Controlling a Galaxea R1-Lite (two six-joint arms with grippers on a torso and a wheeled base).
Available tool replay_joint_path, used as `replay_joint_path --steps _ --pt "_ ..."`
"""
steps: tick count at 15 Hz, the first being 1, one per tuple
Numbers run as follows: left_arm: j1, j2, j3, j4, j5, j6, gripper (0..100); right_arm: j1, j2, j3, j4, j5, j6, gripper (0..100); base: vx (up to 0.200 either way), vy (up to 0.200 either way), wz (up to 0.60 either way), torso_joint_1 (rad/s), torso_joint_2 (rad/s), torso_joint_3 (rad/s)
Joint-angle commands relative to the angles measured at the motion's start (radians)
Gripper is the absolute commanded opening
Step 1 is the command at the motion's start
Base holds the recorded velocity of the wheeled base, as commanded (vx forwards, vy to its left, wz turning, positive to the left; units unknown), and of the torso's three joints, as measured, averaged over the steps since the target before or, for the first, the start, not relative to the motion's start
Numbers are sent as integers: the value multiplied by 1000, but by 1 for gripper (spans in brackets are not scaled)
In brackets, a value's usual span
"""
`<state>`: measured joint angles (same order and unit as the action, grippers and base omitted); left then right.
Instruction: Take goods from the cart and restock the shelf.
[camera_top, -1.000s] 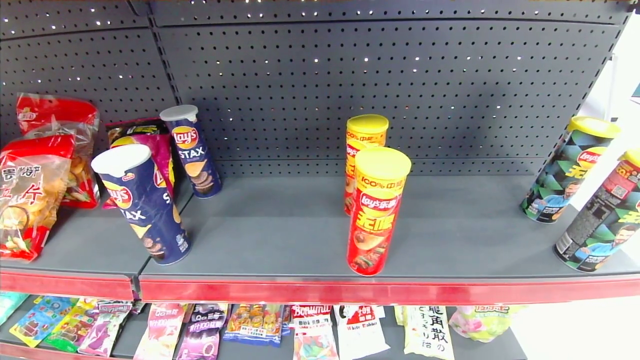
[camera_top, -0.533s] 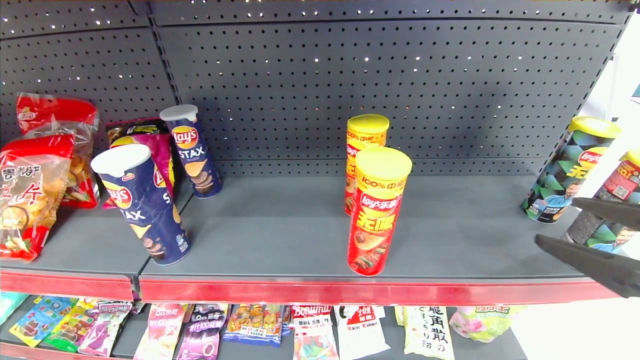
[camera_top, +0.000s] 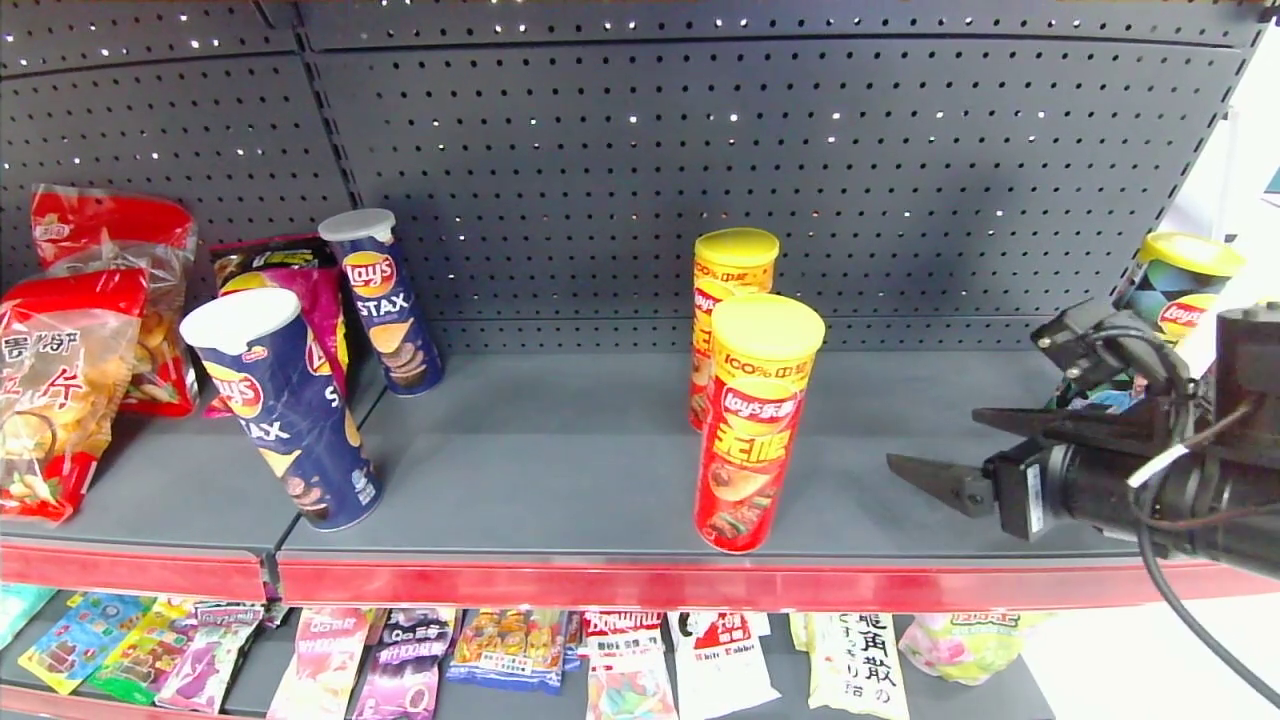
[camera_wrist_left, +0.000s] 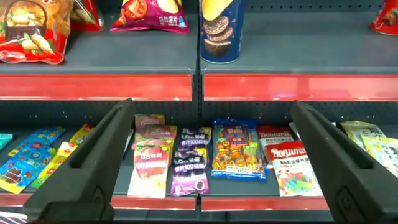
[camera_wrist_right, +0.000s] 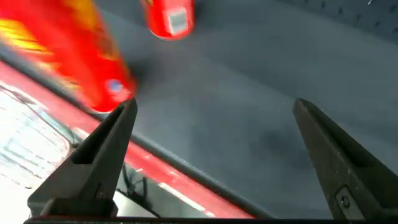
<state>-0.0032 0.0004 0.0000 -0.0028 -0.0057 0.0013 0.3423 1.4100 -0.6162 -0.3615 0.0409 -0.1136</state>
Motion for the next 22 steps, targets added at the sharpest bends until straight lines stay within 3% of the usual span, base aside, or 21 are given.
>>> replay_joint_path --steps 1,3,22 --pt "0 0 0 0 0 0 100 3 99 -11 -10 -62 -3 100 0 0 0 0 0 0" --pt "0 0 0 0 0 0 100 30 116 -16 -10 -125 -1 100 0 0 0 0 0 0" --pt "0 0 0 0 0 -1 100 178 267 -85 -13 -159 2 100 0 0 0 0 0 0"
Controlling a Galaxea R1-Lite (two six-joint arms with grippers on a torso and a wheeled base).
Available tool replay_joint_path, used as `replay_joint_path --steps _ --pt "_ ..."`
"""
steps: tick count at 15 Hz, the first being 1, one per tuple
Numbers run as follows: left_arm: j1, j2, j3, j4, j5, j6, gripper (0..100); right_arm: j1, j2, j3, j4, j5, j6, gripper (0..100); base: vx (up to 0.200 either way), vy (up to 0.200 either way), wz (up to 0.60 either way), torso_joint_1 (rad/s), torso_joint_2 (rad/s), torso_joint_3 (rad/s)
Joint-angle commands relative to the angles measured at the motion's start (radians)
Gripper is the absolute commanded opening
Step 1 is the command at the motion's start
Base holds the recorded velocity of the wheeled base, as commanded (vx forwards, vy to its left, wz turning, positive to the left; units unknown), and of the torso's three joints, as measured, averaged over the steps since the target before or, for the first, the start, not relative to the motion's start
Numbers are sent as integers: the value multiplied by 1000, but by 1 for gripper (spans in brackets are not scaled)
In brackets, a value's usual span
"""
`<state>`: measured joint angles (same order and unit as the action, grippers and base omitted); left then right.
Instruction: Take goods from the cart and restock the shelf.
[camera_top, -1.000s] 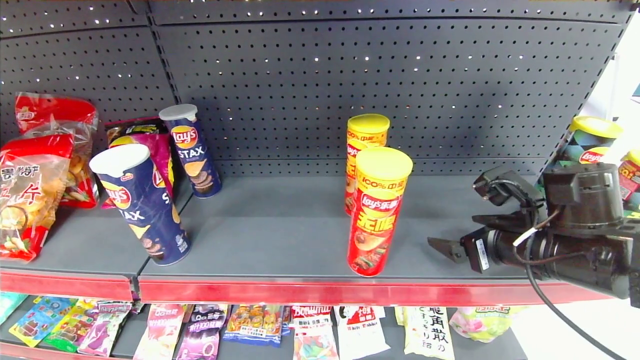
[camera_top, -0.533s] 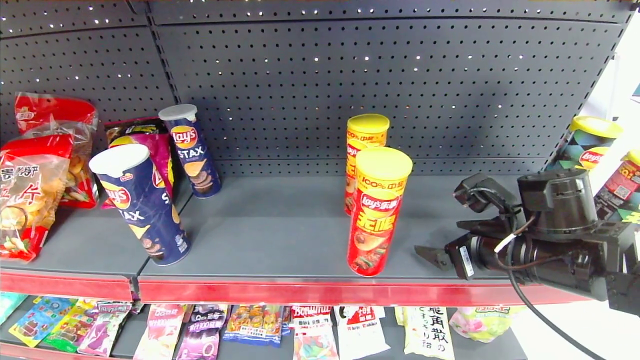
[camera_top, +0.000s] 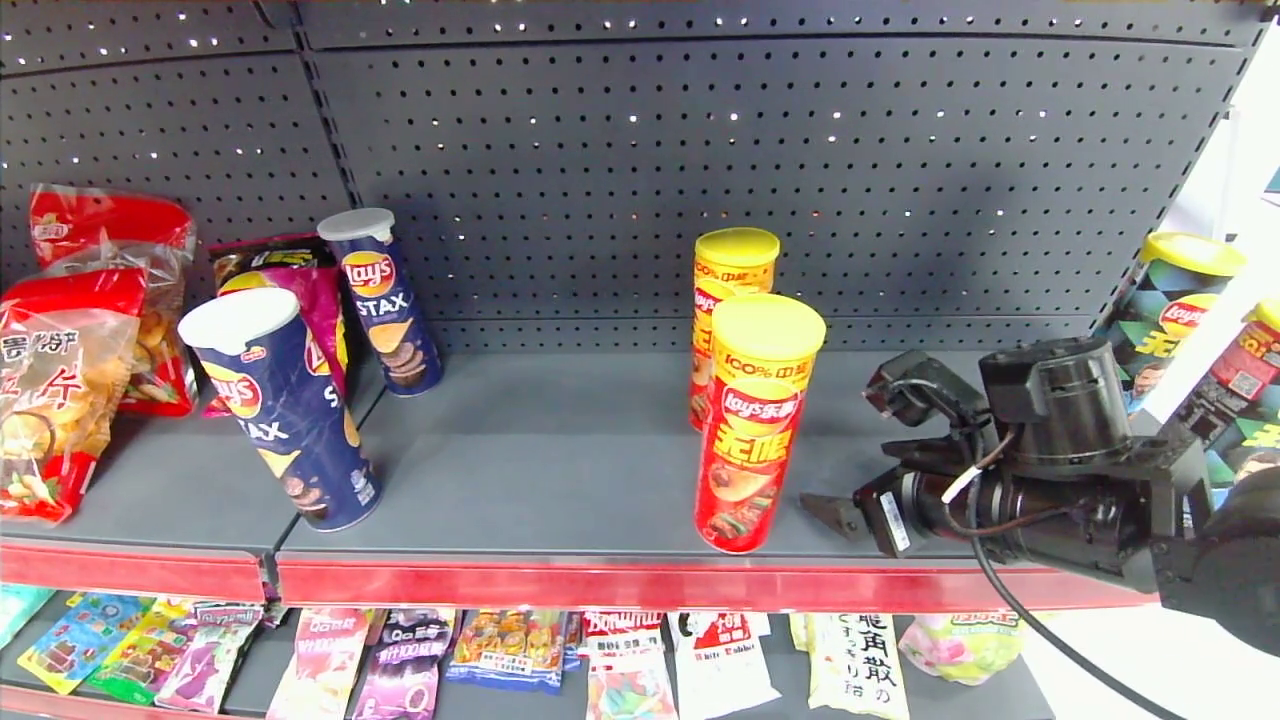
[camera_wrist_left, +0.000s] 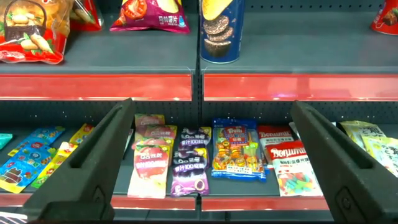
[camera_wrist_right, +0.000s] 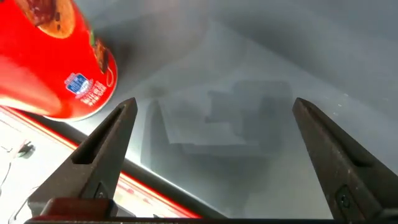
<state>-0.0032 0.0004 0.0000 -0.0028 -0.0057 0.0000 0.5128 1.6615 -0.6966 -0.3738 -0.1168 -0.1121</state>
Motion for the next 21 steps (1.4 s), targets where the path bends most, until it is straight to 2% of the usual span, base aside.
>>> replay_joint_path --steps 1,19,21 --pt "0 0 0 0 0 0 100 15 24 -11 0 -3 0 100 0 0 0 0 0 0" --pt "0 0 0 0 0 0 100 66 60 -38 0 -4 0 100 0 0 0 0 0 0" --pt "0 0 0 0 0 0 100 61 67 -40 0 -30 0 100 0 0 0 0 0 0"
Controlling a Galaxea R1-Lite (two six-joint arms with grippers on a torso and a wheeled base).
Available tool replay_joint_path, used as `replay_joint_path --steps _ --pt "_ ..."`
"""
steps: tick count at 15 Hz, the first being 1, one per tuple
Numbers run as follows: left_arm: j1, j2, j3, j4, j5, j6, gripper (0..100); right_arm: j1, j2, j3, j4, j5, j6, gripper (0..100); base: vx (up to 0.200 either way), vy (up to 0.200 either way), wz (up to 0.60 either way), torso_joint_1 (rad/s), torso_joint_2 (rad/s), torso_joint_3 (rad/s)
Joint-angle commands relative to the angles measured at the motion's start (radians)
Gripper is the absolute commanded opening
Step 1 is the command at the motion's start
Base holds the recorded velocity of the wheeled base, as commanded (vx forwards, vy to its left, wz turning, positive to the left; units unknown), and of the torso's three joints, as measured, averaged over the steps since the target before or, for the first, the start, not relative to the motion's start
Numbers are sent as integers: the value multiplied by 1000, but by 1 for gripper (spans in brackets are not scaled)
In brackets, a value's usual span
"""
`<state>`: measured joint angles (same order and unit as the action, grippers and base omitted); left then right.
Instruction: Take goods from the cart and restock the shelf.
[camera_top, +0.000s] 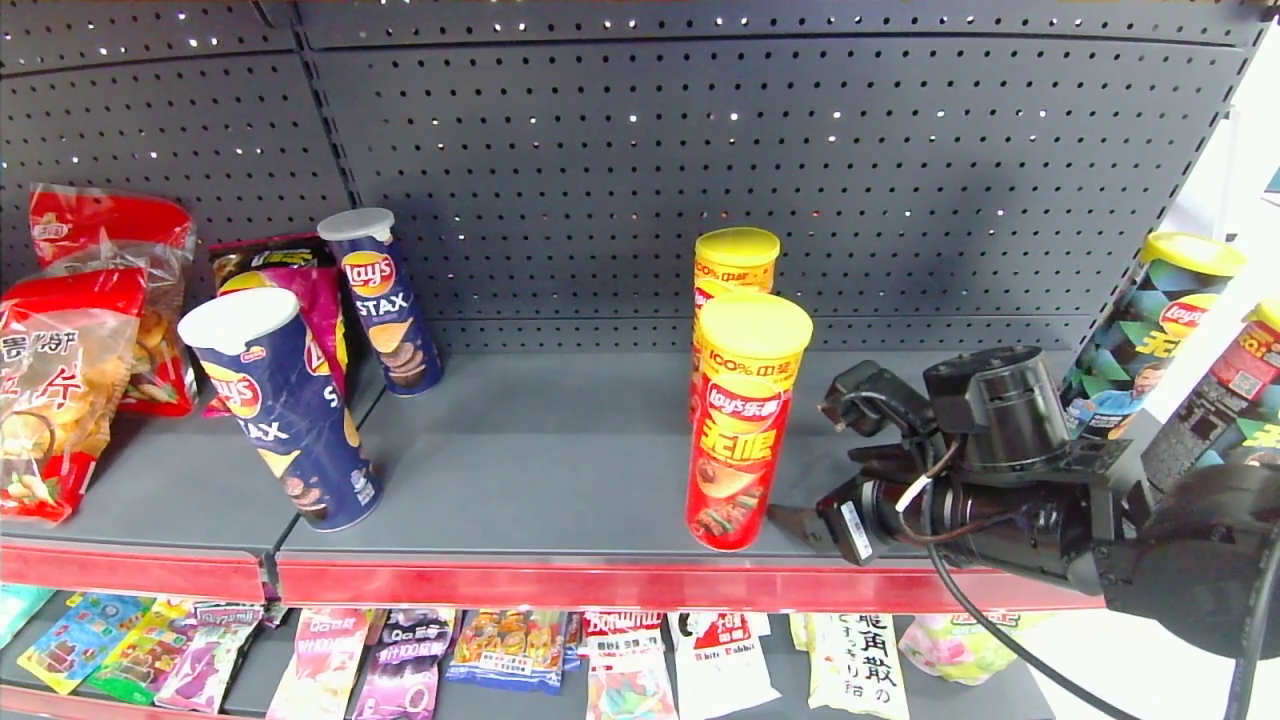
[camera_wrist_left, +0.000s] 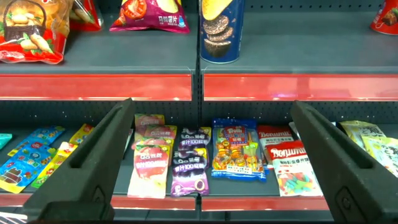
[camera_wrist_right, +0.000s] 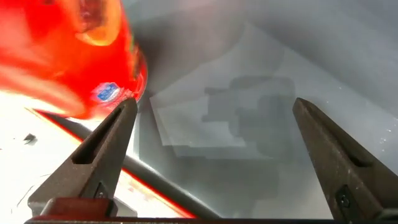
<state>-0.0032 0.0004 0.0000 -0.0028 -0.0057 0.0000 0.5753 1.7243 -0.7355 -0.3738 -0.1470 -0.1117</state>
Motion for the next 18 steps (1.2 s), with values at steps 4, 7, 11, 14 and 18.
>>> replay_joint_path --steps 4,7,11,14,18 --pt "0 0 0 0 0 0 100 1 15 -22 0 -13 3 100 0 0 0 0 0 0" --pt "0 0 0 0 0 0 100 8 26 -47 0 -13 9 100 0 0 0 0 0 0" --pt "0 0 0 0 0 0 100 17 38 -61 0 -11 9 100 0 0 0 0 0 0" --pt "0 0 0 0 0 0 100 18 40 -67 0 -13 9 100 0 0 0 0 0 0" --pt "0 0 0 0 0 0 100 24 44 -73 0 -11 9 100 0 0 0 0 0 0"
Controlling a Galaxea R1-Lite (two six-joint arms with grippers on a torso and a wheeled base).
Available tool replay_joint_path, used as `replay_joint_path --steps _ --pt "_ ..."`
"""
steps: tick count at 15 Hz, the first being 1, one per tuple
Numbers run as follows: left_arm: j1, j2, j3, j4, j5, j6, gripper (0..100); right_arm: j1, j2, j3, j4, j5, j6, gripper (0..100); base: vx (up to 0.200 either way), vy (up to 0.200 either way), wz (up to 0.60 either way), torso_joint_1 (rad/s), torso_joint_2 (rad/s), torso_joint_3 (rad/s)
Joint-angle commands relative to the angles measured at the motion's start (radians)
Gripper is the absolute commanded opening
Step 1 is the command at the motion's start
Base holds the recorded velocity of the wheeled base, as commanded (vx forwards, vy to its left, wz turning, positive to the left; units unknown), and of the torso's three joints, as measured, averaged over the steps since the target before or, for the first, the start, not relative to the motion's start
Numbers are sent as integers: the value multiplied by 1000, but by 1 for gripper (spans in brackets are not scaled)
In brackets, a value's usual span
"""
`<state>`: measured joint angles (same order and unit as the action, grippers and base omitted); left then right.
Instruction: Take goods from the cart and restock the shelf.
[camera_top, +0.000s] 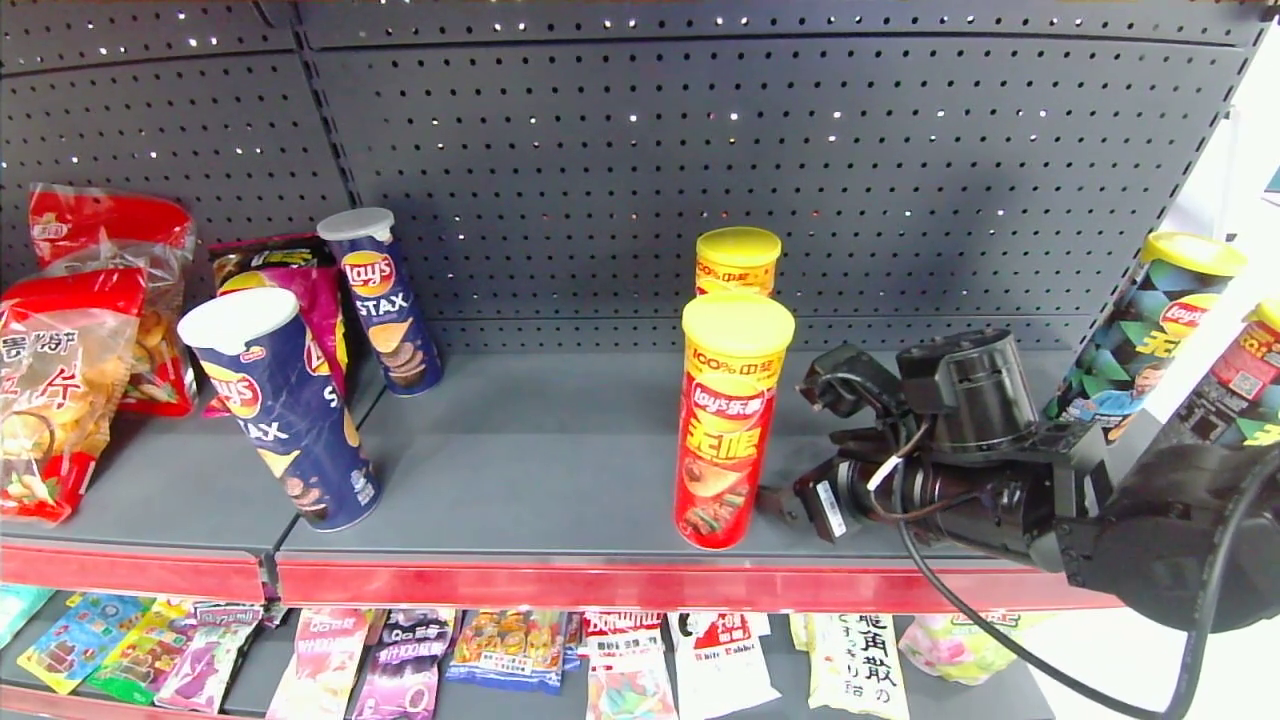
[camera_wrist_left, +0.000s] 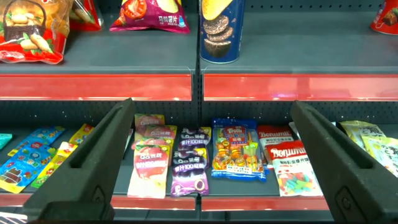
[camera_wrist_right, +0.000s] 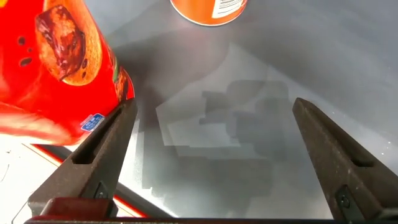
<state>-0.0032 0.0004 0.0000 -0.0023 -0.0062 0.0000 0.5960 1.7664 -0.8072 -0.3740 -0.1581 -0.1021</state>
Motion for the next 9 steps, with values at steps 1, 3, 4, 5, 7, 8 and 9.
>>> replay_joint_path --steps 1,3,4,5,7,8,9 --pt "0 0 0 -1 0 0 100 8 2 -1 -2 0 2 100 0 0 0 0 0 0" --pt "0 0 0 -1 0 0 100 11 1 0 0 -1 9 100 0 0 0 0 0 0" --pt "0 0 0 -1 0 0 100 11 -2 6 0 -1 9 100 0 0 0 0 0 0" --pt "0 0 0 -1 0 0 100 7 -8 14 0 -3 10 100 0 0 0 0 0 0" --pt "0 0 0 -1 0 0 100 -8 -65 49 0 -5 22 100 0 0 0 0 0 0" --pt "0 0 0 -1 0 0 100 -8 -93 68 0 -5 30 100 0 0 0 0 0 0" --pt "0 0 0 -1 0 0 100 -8 -177 128 0 -5 36 100 0 0 0 0 0 0"
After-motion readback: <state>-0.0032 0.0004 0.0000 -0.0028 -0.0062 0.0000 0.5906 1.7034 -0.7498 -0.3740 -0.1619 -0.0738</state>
